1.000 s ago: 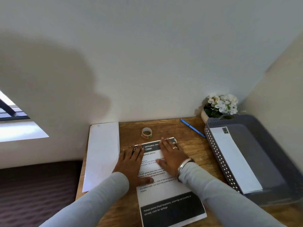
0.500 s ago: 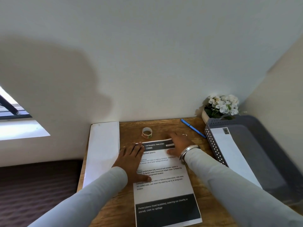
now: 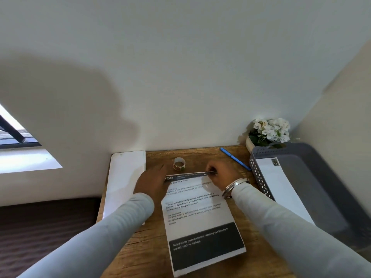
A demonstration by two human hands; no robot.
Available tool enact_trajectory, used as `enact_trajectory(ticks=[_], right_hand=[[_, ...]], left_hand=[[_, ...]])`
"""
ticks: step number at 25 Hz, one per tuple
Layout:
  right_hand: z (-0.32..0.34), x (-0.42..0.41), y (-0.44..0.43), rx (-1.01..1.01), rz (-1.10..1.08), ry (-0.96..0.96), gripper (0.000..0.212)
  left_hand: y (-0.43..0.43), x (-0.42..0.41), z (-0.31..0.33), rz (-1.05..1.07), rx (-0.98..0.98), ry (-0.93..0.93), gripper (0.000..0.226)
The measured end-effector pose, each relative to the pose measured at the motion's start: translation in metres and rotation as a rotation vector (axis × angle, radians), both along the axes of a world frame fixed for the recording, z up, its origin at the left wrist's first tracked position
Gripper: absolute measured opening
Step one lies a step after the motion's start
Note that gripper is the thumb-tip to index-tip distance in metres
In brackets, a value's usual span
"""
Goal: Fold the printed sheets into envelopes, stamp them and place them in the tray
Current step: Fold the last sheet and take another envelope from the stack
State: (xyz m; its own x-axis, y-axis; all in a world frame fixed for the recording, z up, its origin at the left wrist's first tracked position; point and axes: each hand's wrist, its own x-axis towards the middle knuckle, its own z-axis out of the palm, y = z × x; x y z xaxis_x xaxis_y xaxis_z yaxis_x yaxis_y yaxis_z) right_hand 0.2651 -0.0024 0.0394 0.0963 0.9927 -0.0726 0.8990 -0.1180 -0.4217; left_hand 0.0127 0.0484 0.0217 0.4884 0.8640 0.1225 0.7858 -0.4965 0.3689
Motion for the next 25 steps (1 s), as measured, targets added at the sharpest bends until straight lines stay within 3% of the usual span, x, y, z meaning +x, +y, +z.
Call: enact_trajectory(ticks=[3, 5, 9, 11, 15, 17, 25], right_hand=[[0.003, 0.001, -0.010, 0.108, 0.062, -0.119, 0.014], [-0.003, 0.002, -0.021, 0.107, 0.133, -0.226, 0.017], [-0.022, -0.003, -0.045, -0.113, 0.186, -0.267, 0.070], [-0.031, -0.010, -0.053, -0.163, 0.205, -0.311, 0.081], [-0.044, -0.036, -0.057, -0.141, 0.184, -0.314, 0.072], [-0.050, -0.051, -0.052, -0.114, 0.184, -0.292, 0.078], [-0.069, -0.065, -0.046, -0.134, 0.182, -0.310, 0.069]], left_hand=[[-0.006, -0.001, 0.002, -0.016, 0.033, 0.007, 0.020], [-0.016, -0.005, -0.010, -0.112, 0.010, 0.065, 0.025], [-0.034, -0.013, -0.032, -0.282, -0.115, 0.157, 0.047], [-0.041, -0.012, -0.039, -0.309, -0.109, 0.241, 0.054], [-0.044, 0.003, -0.042, -0.267, -0.043, 0.334, 0.059], [-0.041, 0.014, -0.041, -0.226, -0.033, 0.353, 0.059], [-0.040, 0.014, -0.055, -0.226, -0.133, 0.432, 0.073]])
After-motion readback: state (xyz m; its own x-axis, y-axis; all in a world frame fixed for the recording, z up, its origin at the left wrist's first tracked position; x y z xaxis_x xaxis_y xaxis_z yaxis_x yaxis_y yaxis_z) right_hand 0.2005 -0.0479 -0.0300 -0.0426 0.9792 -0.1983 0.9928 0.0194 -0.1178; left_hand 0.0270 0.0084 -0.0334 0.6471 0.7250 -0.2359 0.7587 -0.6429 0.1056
